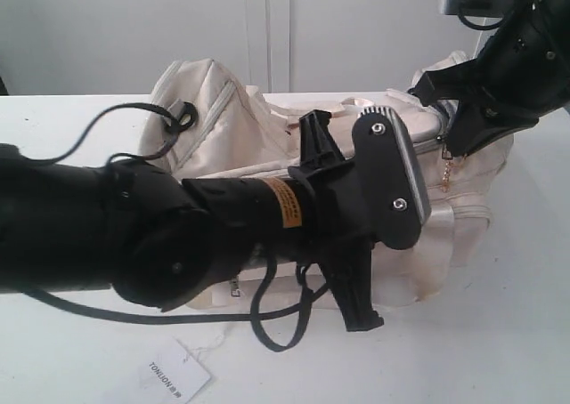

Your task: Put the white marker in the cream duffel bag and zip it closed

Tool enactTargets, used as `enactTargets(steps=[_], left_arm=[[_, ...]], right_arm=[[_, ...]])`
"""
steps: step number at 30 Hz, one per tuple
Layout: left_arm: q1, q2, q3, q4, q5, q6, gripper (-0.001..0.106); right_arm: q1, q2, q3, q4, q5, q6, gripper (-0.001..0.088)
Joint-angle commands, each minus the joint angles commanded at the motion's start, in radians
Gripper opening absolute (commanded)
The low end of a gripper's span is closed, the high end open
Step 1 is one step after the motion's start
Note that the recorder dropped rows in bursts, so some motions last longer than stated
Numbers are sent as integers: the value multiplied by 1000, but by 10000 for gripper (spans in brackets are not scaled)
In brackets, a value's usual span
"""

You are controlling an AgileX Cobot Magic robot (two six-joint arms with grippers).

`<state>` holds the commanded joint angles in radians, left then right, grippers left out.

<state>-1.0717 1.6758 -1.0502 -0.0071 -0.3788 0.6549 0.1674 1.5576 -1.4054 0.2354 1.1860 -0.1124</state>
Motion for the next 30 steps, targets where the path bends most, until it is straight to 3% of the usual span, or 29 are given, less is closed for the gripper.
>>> enactTargets(steps=[3, 7, 18, 20, 22, 26, 30], left_arm=[[0, 39, -25, 27, -4, 0, 286], [0, 77, -77, 27, -2, -4, 436], [0, 202, -196, 27, 50, -11, 471], [0, 217, -196, 27, 55, -9, 456], [0, 222, -196, 27, 70, -7, 376], [0, 220, -196, 27, 116, -11, 1], [0, 220, -196, 27, 164, -29, 0]], right_arm=[[0, 0, 0, 0, 0, 4, 0], [0, 0, 0, 0, 0, 4, 0], [0, 0, 0, 22, 0, 4, 0], [0, 0, 0, 22, 2, 4, 0], [0, -2, 0, 17, 7, 1, 0], [0, -29, 0, -80, 16, -23, 0], [0, -54, 0, -192, -11, -11, 0]])
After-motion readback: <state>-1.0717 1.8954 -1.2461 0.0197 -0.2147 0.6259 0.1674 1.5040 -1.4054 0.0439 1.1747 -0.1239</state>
